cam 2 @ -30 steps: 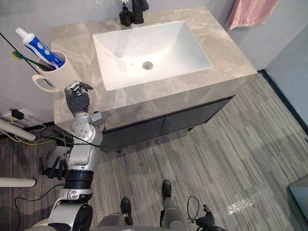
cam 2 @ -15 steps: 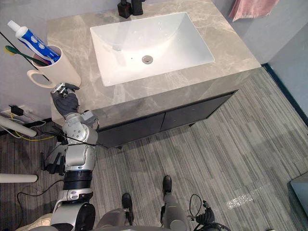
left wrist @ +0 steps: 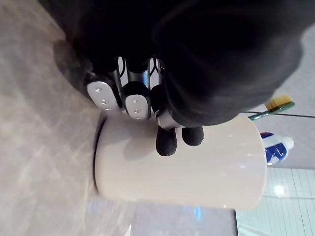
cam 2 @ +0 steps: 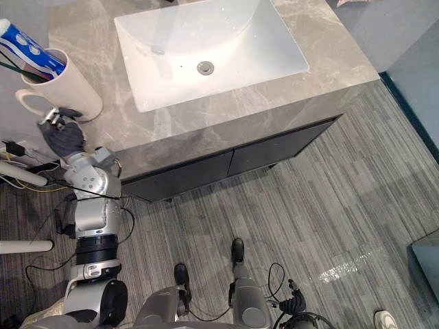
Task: Organize washtable
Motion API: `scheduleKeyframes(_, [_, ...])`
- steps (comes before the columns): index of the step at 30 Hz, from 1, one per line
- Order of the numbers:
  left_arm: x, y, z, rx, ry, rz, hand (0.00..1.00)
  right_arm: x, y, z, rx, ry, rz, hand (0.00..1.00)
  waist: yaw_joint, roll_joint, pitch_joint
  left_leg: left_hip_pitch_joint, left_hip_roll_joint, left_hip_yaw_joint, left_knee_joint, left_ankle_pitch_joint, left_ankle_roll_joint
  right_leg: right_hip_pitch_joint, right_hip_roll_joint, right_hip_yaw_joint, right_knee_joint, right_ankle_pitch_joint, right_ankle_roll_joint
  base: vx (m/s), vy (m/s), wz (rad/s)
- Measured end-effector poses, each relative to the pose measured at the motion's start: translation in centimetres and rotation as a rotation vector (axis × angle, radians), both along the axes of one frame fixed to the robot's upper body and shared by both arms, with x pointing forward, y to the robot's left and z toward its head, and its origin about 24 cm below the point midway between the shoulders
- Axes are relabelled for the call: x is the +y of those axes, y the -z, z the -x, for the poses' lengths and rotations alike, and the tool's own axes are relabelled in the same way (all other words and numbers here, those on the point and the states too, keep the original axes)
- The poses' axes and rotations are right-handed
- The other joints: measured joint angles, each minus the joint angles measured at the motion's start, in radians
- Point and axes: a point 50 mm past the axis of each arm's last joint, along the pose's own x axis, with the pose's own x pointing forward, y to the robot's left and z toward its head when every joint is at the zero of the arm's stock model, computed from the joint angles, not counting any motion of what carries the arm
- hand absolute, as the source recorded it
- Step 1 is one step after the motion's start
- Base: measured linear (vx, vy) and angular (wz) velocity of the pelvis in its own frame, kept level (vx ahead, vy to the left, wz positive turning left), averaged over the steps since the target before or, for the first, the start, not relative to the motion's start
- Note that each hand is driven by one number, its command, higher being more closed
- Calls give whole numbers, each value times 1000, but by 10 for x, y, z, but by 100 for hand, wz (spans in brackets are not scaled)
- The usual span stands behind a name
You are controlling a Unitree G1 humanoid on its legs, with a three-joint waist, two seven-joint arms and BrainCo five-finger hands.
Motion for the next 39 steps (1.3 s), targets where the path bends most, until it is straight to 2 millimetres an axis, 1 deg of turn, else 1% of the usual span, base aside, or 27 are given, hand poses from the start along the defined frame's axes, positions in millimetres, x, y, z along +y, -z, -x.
scheduleKeyframes(3, [7,-6,-1,-9,-14,-22,100,0,0,0,-3,-1,-1,0,0,-3,5,-18,0,1,17,-6,2,-12,-1,2,0,4,1,0,0,0])
scheduleKeyframes(6, [12,-12,-3,-19,-22,-28,100,2,-1,-3,-9,-2,-8,0,0,-11,13,-22,0,0,27,-10,3,-11,-2,2,0,5,1,0,0,0])
scheduleKeyframes(12, [10,-14,-4,-41,11,-21,100,1,-1,-3,-10,2,-11,0,0,-10,14,-39,0,-2,53,-23,5,-15,-2,1,0,5,1,0,0,0])
scheduleKeyframes(17, [2,-19,-7,-57,47,-42,100,1,-1,-4,-14,3,-12,0,1,-12,28,-44,-4,-5,63,-26,9,-15,-5,-2,0,6,2,-2,7,1])
scheduleKeyframes(20, [-10,-25,-11,-73,101,-74,100,0,-2,-9,-26,0,-10,0,1,-12,39,-55,-8,-9,72,-28,11,-20,-6,-4,0,7,2,-9,11,3])
scheduleKeyframes(22, [-18,-27,-13,-74,128,-90,100,0,-2,-9,-26,0,-10,0,0,-12,41,-58,-8,-9,80,-31,13,-20,-7,-4,0,7,1,0,0,0])
scheduleKeyframes(25, [-29,-35,-17,-93,180,-116,100,1,-3,-11,-30,0,-11,0,-1,-14,53,-60,-11,-9,85,-32,14,-20,-9,-3,0,6,-2,0,0,0])
scheduleKeyframes(31, [-44,-45,-24,-112,236,-144,100,1,-3,-13,-37,1,-14,0,-8,-15,61,-70,-11,-8,90,-33,15,-27,-9,-1,0,7,-8,0,0,0])
scheduleKeyframes(35, [-46,-48,-28,-111,252,-145,100,2,-4,-15,-44,1,-18,0,-26,-15,62,-70,-10,-4,92,-35,16,-28,-9,2,0,7,-8,-2,5,-2])
scheduleKeyframes(39, [-49,-58,-38,-106,259,-148,100,2,-5,-16,-51,0,-21,0,-27,-14,68,-70,-7,8,102,-42,18,-30,-7,6,0,10,-13,-9,12,-8])
